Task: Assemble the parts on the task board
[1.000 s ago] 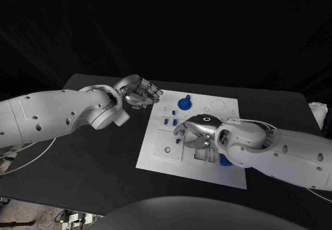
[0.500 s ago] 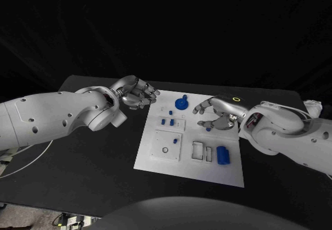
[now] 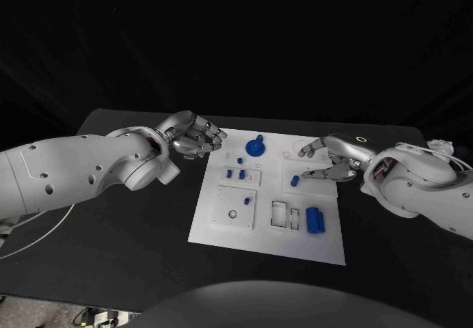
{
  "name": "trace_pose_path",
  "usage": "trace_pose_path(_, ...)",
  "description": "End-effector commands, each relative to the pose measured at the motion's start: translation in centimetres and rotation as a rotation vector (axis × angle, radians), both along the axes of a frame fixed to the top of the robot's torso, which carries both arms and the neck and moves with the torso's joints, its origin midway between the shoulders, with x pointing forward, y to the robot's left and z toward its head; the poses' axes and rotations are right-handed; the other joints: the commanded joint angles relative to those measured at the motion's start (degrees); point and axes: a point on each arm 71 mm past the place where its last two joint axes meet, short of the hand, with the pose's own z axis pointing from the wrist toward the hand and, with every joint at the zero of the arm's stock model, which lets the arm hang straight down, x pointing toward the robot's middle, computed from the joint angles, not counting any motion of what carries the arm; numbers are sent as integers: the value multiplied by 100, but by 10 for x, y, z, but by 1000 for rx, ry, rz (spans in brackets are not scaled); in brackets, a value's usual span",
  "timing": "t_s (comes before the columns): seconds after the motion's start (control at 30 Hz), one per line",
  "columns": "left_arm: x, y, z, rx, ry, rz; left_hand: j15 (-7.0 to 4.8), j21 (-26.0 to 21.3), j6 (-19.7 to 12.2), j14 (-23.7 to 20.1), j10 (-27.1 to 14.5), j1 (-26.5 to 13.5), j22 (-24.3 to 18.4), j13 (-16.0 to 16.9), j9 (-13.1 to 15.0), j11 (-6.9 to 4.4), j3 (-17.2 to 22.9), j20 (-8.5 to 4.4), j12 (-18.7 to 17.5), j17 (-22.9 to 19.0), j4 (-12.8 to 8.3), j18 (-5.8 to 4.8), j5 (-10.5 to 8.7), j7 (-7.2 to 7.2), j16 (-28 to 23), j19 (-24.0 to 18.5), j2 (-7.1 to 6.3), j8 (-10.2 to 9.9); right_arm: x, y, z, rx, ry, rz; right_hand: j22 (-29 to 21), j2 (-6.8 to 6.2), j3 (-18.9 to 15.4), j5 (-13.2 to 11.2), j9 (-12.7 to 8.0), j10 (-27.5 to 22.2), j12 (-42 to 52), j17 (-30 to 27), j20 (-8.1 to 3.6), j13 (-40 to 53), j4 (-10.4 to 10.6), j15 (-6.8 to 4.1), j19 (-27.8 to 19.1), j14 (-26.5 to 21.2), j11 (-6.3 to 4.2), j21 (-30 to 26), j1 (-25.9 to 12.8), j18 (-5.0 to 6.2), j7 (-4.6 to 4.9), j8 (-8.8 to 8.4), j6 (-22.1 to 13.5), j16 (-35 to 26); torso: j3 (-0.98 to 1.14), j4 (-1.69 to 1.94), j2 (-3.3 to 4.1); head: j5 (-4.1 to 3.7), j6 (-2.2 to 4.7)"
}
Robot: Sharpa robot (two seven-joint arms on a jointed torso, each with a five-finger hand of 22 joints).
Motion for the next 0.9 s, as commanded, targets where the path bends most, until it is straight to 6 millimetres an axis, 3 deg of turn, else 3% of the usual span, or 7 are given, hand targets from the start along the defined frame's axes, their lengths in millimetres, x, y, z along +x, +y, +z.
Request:
trace_pose_path(0.03,-1,-3,0,-14,4,-20,19,0,13,-17,-17,52,830,-10,-3,33,43,21,-5,-8,14,25,46,29,33,-5,33,10,0,1,-8,-35,43,8,1232,59,24,225,-5,41,39,444,24,-11,11,15,43,159,0,-10,189,0,12,-36,50,-31,-1,9,-1,-38,0)
trace_pose_path(0.1,-1,-3,0,-14,4,-20,18,3,14,-18,-19,56,831,-11,-4,33,50,22,-6,-10,13,24,56,29,35,-4,33,9,0,3,-12,-42,55,13,1220,92,58,527,0,51,38,409,21,-16,-55,10,15,140,-5,-43,320,9,36,-41,72,-45,-1,9,2,-42,0)
trace_pose_path(0.17,-1,-3,0,-14,5,-20,18,3,14,-18,-19,56,831,-11,-4,33,50,22,-6,-10,13,24,56,29,35,-4,33,9,-1,5,-16,-47,65,19,1212,106,73,679,1,76,52,387,18,-12,-100,5,-2,128,-14,-62,378,14,37,-52,71,-53,0,10,1,-40,0)
trace_pose_path(0.43,-1,-2,0,-14,6,-18,19,2,13,-20,-20,62,831,-12,-4,33,60,23,-6,-13,12,25,73,30,39,-6,30,8,-2,15,-29,-56,98,45,1189,104,79,730,-2,131,112,303,11,26,-198,-3,-55,81,-28,-127,478,31,70,-101,-12,-88,-1,11,2,-32,0)
trace_pose_path(0.6,-1,-2,-1,-14,8,-21,21,3,12,-23,-18,70,831,-12,-5,33,71,24,-5,-16,10,25,89,31,43,-7,23,6,-3,21,-37,-55,112,61,1160,134,207,1418,78,167,221,198,-9,115,-420,-27,-128,16,-56,-214,681,53,138,-56,59,-132,-2,6,2,-23,0)
trace_pose_path(0.73,-1,-3,-1,-13,11,-25,22,7,12,-24,-15,75,831,-13,-5,33,78,25,-4,-19,9,25,98,34,46,-6,21,5,-4,25,-40,-55,120,69,1146,131,321,1746,165,196,292,154,-20,173,-529,-40,-162,-11,-73,-255,758,63,170,-6,128,-150,-1,7,1,-18,0)
trace_pose_path(0.9,-2,-3,-1,-12,16,-26,27,8,20,-26,-4,83,832,-12,-4,32,93,27,2,-23,10,25,111,44,51,-7,23,8,-4,27,-43,-54,125,76,1145,159,568,2246,507,443,542,137,-58,332,-737,-83,-172,-21,-126,-262,913,67,223,282,415,-153,-1,5,0,-14,0)
